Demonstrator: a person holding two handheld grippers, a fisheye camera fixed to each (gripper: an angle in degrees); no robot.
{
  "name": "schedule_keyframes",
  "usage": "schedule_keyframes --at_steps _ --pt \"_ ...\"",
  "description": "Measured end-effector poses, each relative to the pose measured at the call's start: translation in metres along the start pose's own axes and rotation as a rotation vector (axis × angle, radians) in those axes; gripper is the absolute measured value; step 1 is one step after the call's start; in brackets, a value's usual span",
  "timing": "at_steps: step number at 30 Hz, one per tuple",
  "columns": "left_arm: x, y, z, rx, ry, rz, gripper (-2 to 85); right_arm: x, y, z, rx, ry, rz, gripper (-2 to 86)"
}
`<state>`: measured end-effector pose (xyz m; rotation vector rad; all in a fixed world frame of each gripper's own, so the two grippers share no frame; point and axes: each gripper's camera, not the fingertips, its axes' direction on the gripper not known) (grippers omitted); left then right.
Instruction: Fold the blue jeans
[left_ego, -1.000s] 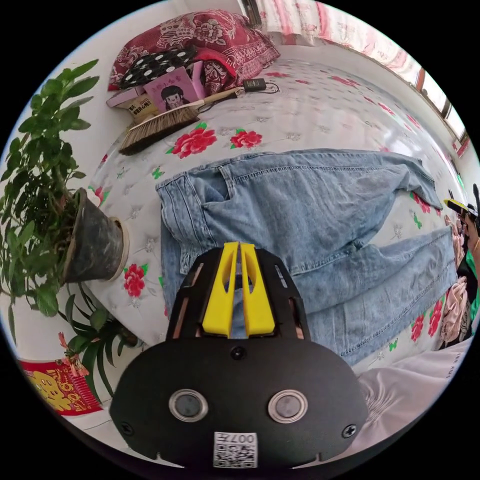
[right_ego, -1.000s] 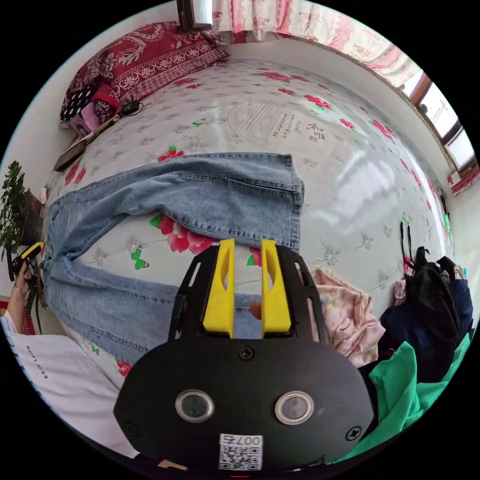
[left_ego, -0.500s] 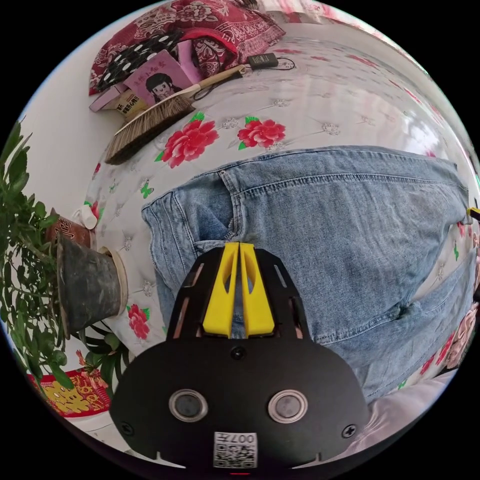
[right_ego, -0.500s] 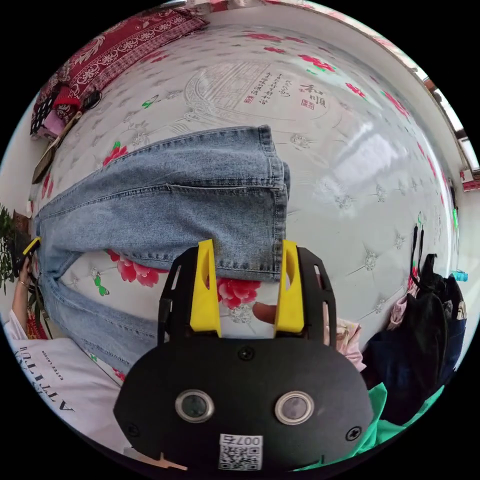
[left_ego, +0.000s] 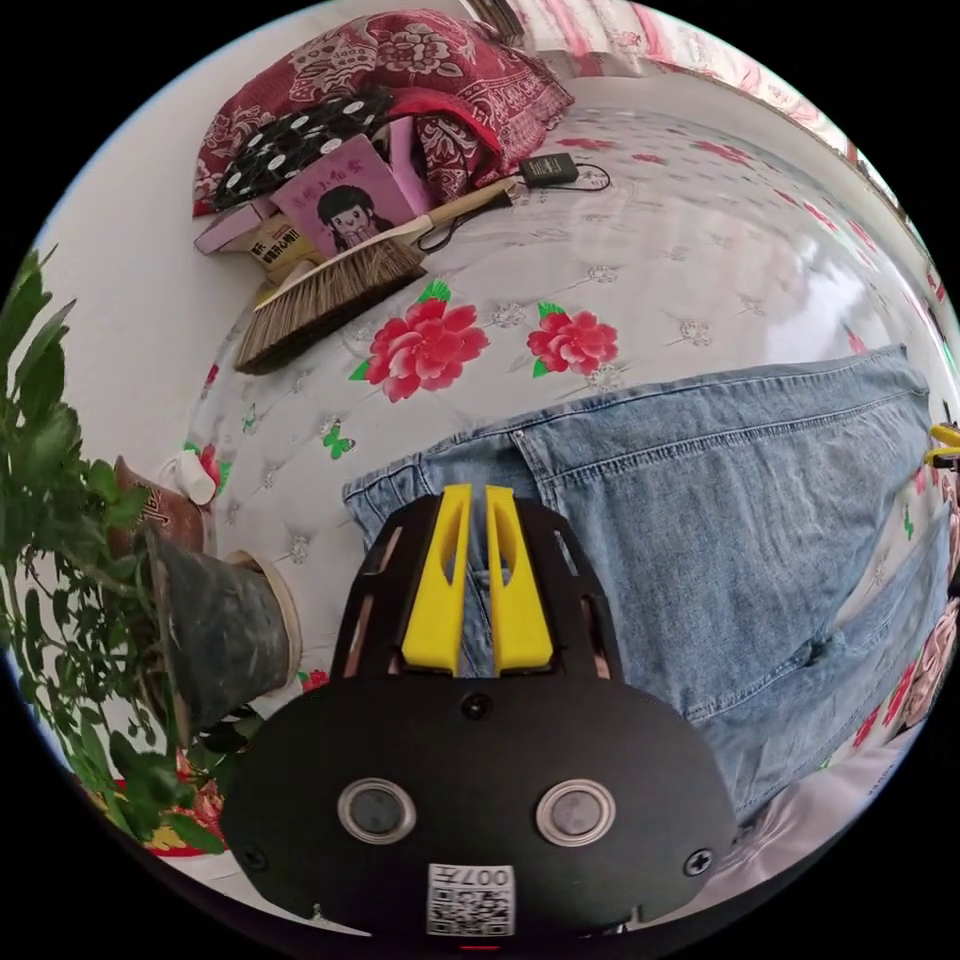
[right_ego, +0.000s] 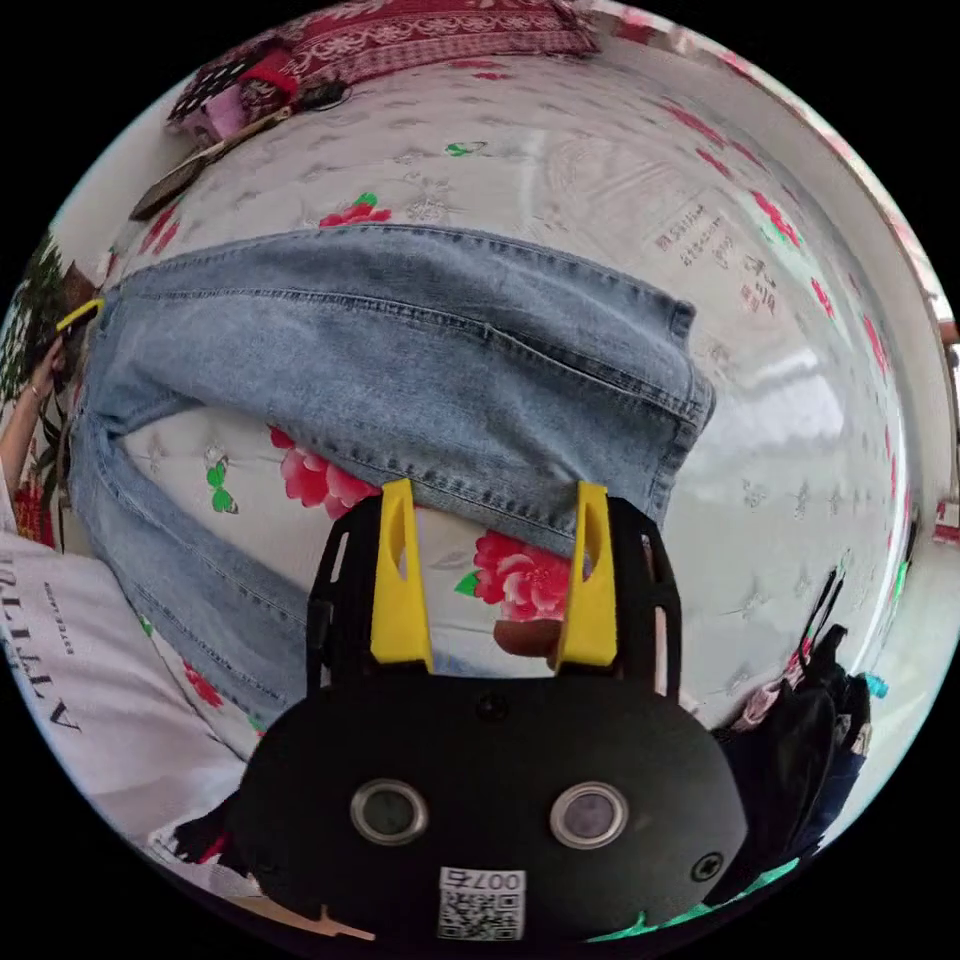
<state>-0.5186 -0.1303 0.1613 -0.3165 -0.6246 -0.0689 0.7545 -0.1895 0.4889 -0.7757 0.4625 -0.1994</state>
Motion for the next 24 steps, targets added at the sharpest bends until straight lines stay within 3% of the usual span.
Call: schedule_keyframes --at_steps 5,9,12,16,17,20,24 --pt "0.012 -0.034 0.03 -0.064 0.0 0.142 8.3 -0.02 -0.03 -0.031 0.095 0.066 -0.114 13.4" --pt "0.011 -0.048 0.045 -0.072 0.052 0.173 7.6 -0.053 -0.079 -0.04 0.121 0.088 -0.255 12.1" --pt "0.014 -0.051 0.047 -0.073 0.043 0.19 7.3 -0.059 -0.119 -0.037 0.003 0.044 -0.344 11.7" --pt "0.017 -0.051 0.049 -0.053 0.039 0.192 7.1 -0.052 -0.144 -0.045 -0.256 -0.225 -0.445 11.3" --pt "0.016 -0.052 0.05 -0.051 0.046 0.182 6.8 -0.052 -0.145 -0.052 -0.25 -0.248 -0.459 11.3" --pt "0.015 -0.053 0.052 -0.035 0.07 0.154 5.8 -0.037 -0.156 -0.086 0.122 -0.272 -0.38 10.7" --pt "0.021 -0.059 0.051 -0.046 0.046 0.141 4.4 -0.059 -0.196 -0.03 0.085 -0.023 -0.314 10.0"
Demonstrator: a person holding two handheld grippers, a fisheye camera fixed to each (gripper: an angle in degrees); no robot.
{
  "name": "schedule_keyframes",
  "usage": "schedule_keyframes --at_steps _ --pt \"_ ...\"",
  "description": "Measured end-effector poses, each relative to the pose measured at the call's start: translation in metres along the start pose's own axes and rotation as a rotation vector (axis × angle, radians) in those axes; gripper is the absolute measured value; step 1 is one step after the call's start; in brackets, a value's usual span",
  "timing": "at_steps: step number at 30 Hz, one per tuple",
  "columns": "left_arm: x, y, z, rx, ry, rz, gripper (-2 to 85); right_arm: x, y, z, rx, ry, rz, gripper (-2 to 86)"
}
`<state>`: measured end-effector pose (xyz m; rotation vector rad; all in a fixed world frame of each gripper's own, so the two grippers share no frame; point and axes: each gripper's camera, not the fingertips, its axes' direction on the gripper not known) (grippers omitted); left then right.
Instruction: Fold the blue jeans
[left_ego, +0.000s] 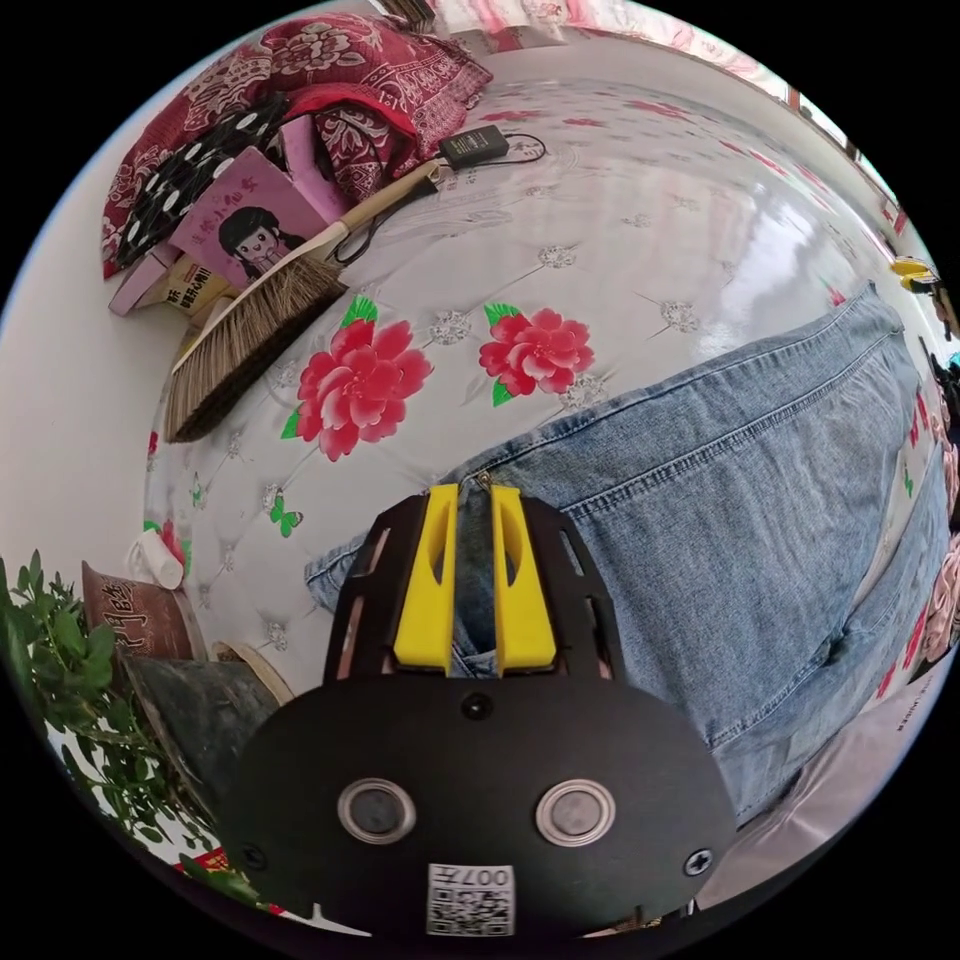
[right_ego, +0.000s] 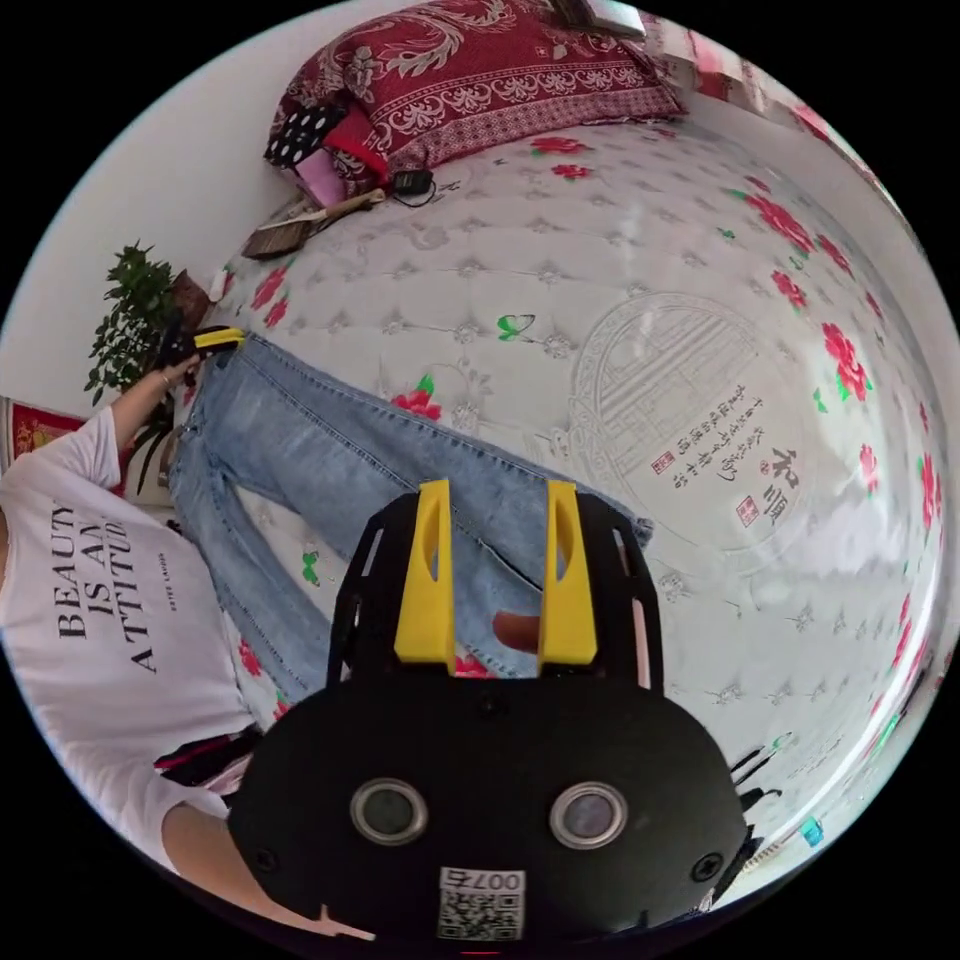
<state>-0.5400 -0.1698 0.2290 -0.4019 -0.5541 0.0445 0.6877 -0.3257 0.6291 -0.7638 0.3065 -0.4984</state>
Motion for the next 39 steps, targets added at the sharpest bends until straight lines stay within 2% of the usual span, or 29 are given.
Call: schedule_keyframes --at_steps 3,4,6,7,10,13,16,19,21,25,26,28,29,31,35,39 --pt "0.009 -0.006 -0.001 -0.022 -0.053 0.029 3.1 -0.02 -0.031 0.065 -0.135 0.194 0.021 8.9" --pt "0.009 -0.006 -0.002 -0.025 -0.06 0.032 2.7 -0.031 -0.035 0.082 -0.184 0.22 -0.012 8.0" --pt "0.008 -0.008 0.001 -0.04 -0.082 0.017 0.1 -0.044 -0.033 0.074 -0.08 0.174 -0.066 5.1" --pt "0.007 -0.007 0.0 -0.032 -0.08 0.013 -0.1 -0.047 -0.039 0.082 -0.152 0.203 -0.044 3.1" --pt "0.001 -0.009 -0.003 -0.045 -0.051 -0.036 -0.8 -0.06 -0.043 0.065 -0.149 0.215 -0.054 0.8" --pt "-0.001 -0.008 -0.011 -0.053 -0.053 -0.037 -0.8 -0.062 -0.027 0.017 -0.026 0.242 -0.011 0.4" --pt "-0.007 -0.002 -0.026 -0.013 -0.049 -0.053 -0.4 -0.051 -0.006 -0.022 0.065 0.165 0.064 1.0" --pt "-0.015 0.002 -0.04 0.017 -0.032 -0.055 1.5 -0.047 0.001 -0.027 0.015 0.115 0.047 3.9" --pt "-0.015 0.004 -0.051 0.059 -0.033 0.014 6.0 -0.048 -0.002 -0.024 -0.026 0.112 0.013 5.9" --pt "-0.006 -0.004 -0.032 -0.056 -0.036 0.123 10.2 -0.041 -0.022 -0.008 -0.101 0.098 -0.05 9.1" --pt "-0.003 -0.003 -0.033 -0.028 0.012 0.164 10.2 -0.037 -0.029 0.001 -0.14 0.077 -0.058 9.5" --pt "0.001 -0.003 -0.035 -0.027 -0.014 0.199 7.4 -0.036 -0.034 0.019 -0.242 0.054 -0.088 9.5" --pt "0.004 -0.001 -0.038 -0.03 -0.03 0.236 6.5 -0.037 -0.034 0.01 -0.186 0.055 -0.107 9.4" --pt "0.005 0.004 -0.044 -0.02 -0.047 0.245 5.3 -0.031 -0.03 -0.002 -0.202 0.049 -0.134 8.3" --pt "-0.009 0.012 -0.06 -0.016 0.003 0.139 0.3 -0.027 -0.02 -0.032 -0.188 0.032 -0.081 2.3" --pt "-0.023 0.033 -0.106 0.047 0.012 0.075 -0.8 -0.034 0.025 -0.112 -0.026 0.081 -0.054 0.2"
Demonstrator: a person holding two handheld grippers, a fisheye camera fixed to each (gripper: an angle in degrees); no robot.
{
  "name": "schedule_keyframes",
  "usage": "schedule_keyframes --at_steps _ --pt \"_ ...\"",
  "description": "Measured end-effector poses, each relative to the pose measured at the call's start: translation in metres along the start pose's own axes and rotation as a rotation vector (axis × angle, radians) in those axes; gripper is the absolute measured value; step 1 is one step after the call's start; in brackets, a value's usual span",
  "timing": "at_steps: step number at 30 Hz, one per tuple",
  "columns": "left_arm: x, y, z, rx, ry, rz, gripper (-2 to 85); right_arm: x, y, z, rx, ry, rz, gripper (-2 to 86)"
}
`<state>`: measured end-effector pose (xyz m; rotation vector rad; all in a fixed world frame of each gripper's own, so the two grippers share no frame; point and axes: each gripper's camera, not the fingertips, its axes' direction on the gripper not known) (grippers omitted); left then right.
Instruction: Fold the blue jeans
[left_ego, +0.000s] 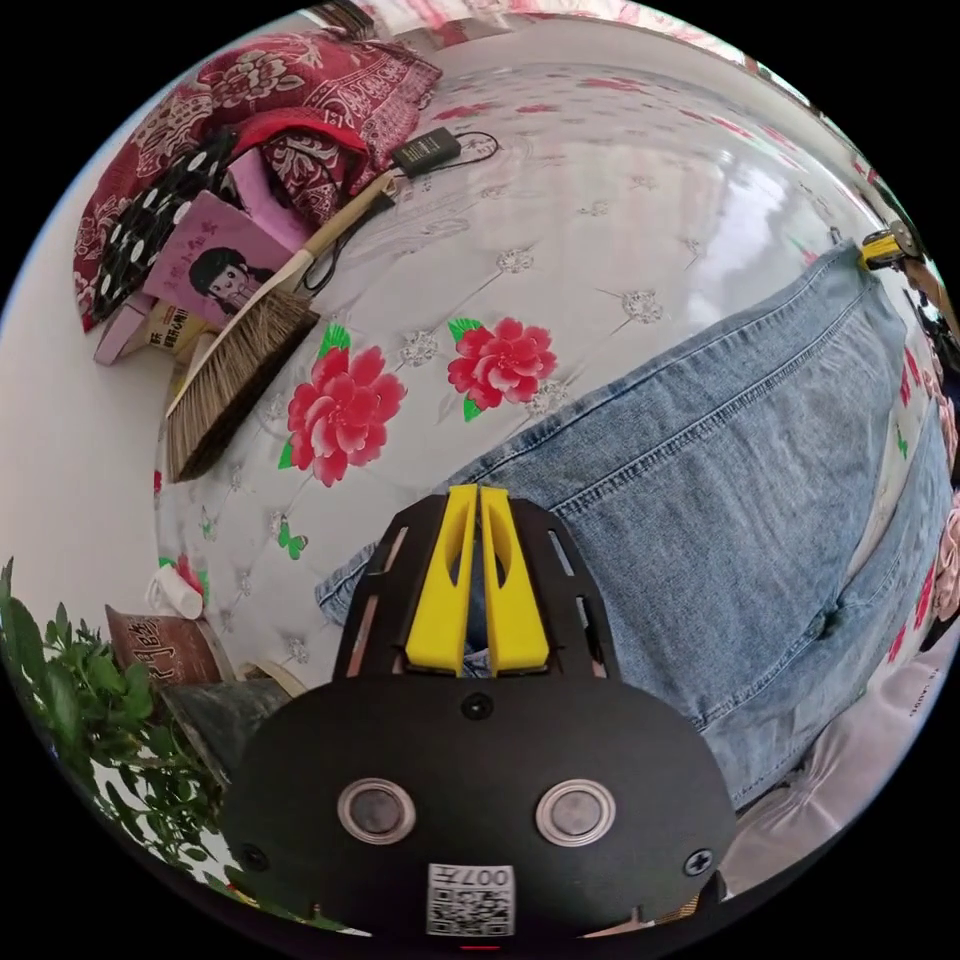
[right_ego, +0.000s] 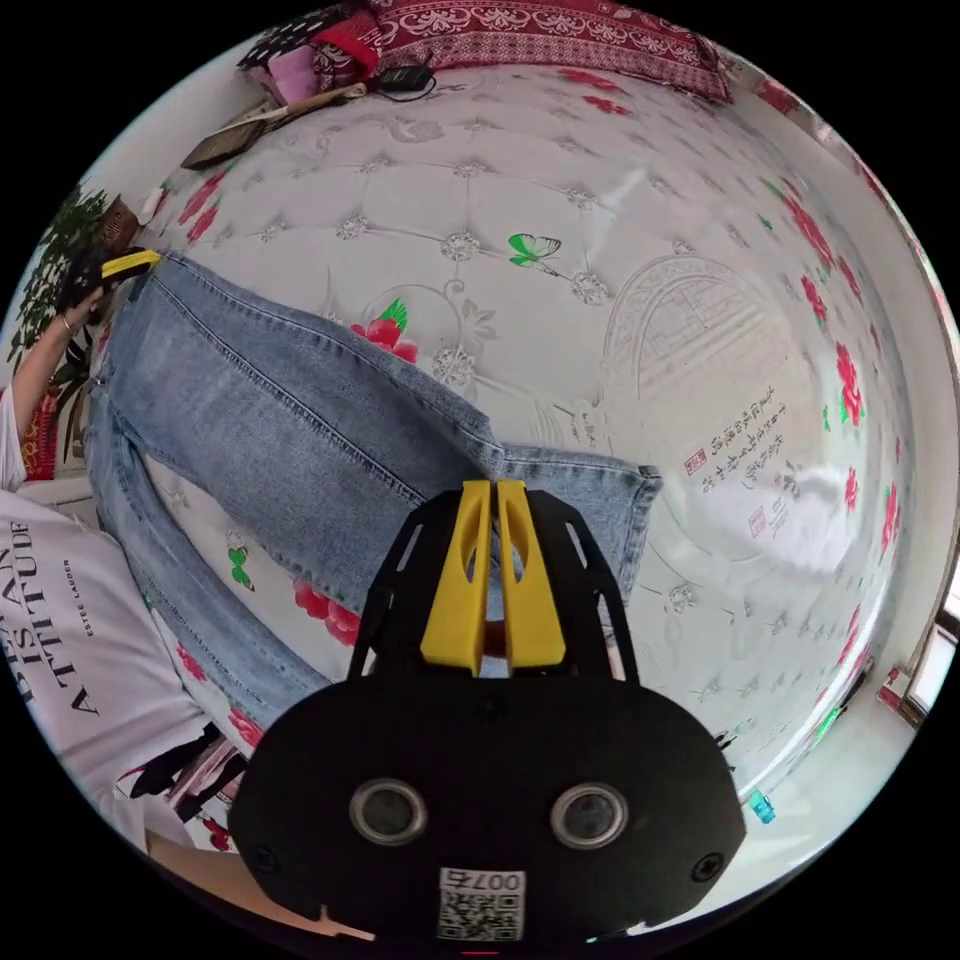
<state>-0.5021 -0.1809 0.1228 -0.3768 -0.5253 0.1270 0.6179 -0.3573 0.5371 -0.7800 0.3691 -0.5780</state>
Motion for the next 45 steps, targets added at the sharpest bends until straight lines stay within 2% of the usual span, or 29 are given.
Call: schedule_keyframes --at_steps 4,9,13,16,18,19,21,23,25,28,30,32,36,40,45 --pt "-0.021 0.037 -0.068 0.113 0.037 -0.092 -0.9 -0.011 0.071 -0.124 0.21 0.044 0.014 -0.2" --pt "-0.026 0.144 -0.205 0.365 0.057 -0.199 -1.0 -0.067 0.201 -0.257 0.458 0.183 0.043 -0.2" --pt "0.005 0.238 -0.261 0.43 0.054 -0.189 -1.0 -0.122 0.348 -0.285 0.563 0.196 0.16 -0.1" --pt "0.047 0.302 -0.249 0.315 0.112 -0.17 -1.0 -0.145 0.433 -0.226 0.479 0.102 0.345 0.1" --pt "0.091 0.341 -0.205 0.129 0.167 -0.136 -1.0 -0.15 0.474 -0.165 0.334 0.024 0.506 0.5" --pt "0.102 0.35 -0.193 0.084 0.17 -0.125 -1.0 -0.155 0.497 -0.124 0.2 -0.023 0.585 0.8" --pt "0.137 0.374 -0.162 -0.057 0.156 -0.054 -1.0 -0.167 0.528 -0.089 0.067 -0.069 0.652 1.6" --pt "0.146 0.384 -0.157 -0.105 0.119 -0.04 -0.9 -0.179 0.561 -0.102 0.125 -0.103 0.71 2.8" --pt "0.139 0.388 -0.165 -0.098 0.114 -0.074 -0.9 -0.18 0.583 -0.134 0.247 -0.088 0.76 3.7" --pt "0.113 0.389 -0.199 0.014 0.131 -0.179 -0.6 -0.172 0.597 -0.179 0.392 -0.063 0.792 5.5" --pt "0.097 0.386 -0.224 0.117 0.156 -0.242 0.4 -0.167 0.588 -0.197 0.429 -0.053 0.776 6.5" --pt "0.094 0.379 -0.233 0.147 0.175 -0.243 4.2 -0.166 0.563 -0.214 0.459 -0.04 0.727 7.4" --pt "0.111 0.353 -0.224 0.064 0.154 -0.172 8.4 -0.169 0.511 -0.208 0.396 -0.015 0.645 7.9" --pt "0.127 0.342 -0.204 -0.05 0.099 -0.134 6.9 -0.155 0.485 -0.17 0.208 -0.069 0.662 6.4" --pt "0.128 0.344 -0.199 -0.072 0.091 -0.139 6.2 -0.149 0.563 -0.22 0.312 0.109 0.817 1.5"
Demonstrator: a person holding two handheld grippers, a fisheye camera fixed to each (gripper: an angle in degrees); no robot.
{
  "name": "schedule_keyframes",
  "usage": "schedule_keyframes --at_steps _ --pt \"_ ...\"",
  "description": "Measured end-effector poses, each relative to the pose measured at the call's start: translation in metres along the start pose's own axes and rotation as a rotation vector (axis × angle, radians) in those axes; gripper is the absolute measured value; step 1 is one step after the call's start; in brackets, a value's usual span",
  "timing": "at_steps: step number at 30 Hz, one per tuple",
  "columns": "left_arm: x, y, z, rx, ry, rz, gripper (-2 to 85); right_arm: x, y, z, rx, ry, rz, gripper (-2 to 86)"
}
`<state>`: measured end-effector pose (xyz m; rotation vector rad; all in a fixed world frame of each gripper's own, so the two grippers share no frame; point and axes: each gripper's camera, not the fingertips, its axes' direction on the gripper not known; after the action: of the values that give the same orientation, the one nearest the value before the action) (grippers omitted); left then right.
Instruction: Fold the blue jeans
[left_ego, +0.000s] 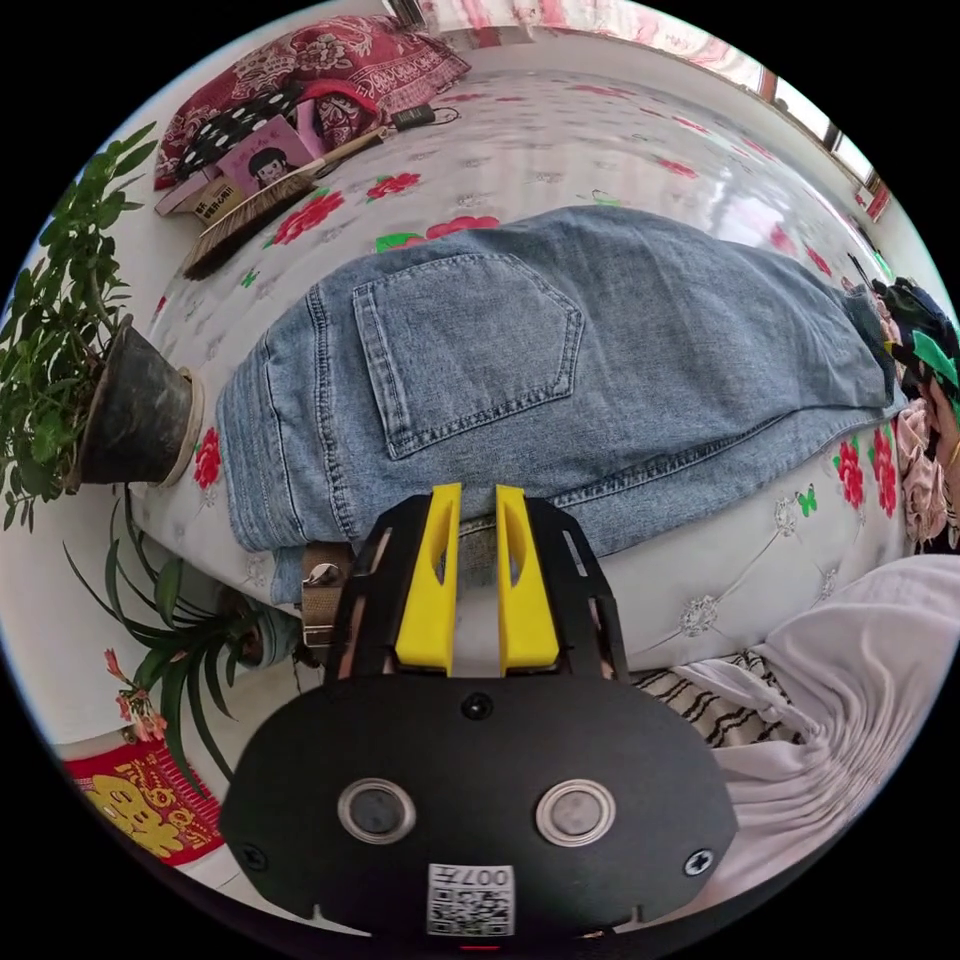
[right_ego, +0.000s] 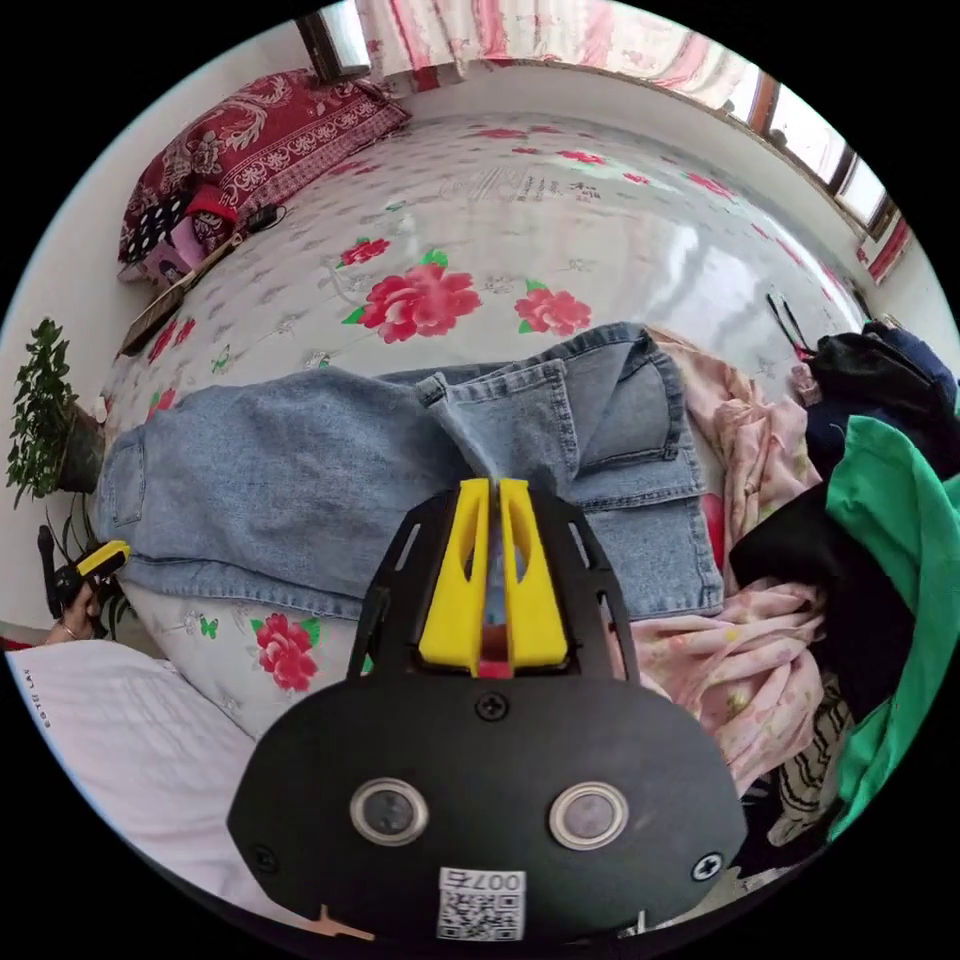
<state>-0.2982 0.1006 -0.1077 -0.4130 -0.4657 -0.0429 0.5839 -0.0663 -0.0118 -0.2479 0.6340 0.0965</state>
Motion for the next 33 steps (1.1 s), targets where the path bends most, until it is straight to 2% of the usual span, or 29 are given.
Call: schedule_keyframes --at_steps 3,7,11,13,16,21,25,30,33 --pt "-0.005 0.002 -0.007 0.004 0.017 -0.018 6.1 0.055 0.047 -0.035 0.017 -0.037 0.15 0.8" --pt "-0.019 0.008 -0.017 0.016 0.081 -0.084 5.9 0.093 0.12 -0.019 -0.108 -0.08 0.41 1.8" --pt "-0.035 0.023 -0.049 0.054 0.135 -0.114 5.7 0.055 0.164 -0.058 0.065 -0.164 0.434 3.7" --pt "-0.045 0.04 -0.071 0.129 0.144 -0.151 5.9 -0.008 0.171 -0.071 0.107 -0.185 0.293 4.5" --pt "-0.068 0.069 -0.097 0.216 0.125 -0.229 6.4 -0.115 0.165 -0.066 0.069 -0.189 -0.008 5.2" --pt "-0.11 0.089 -0.101 0.21 0.097 -0.345 9.1 -0.308 0.163 -0.035 -0.02 -0.24 -0.481 6.5" --pt "-0.114 0.079 -0.097 0.184 0.073 -0.311 10.7 -0.466 0.186 -0.008 -0.056 -0.284 -0.817 7.0" --pt "-0.108 0.053 -0.077 0.116 0.006 -0.239 10.9 -0.595 0.221 0.033 -0.154 -0.269 -1.049 6.9" --pt "-0.107 0.043 -0.072 0.1 0.008 -0.227 9.9 -0.645 0.241 0.07 -0.208 -0.17 -1.134 6.3"
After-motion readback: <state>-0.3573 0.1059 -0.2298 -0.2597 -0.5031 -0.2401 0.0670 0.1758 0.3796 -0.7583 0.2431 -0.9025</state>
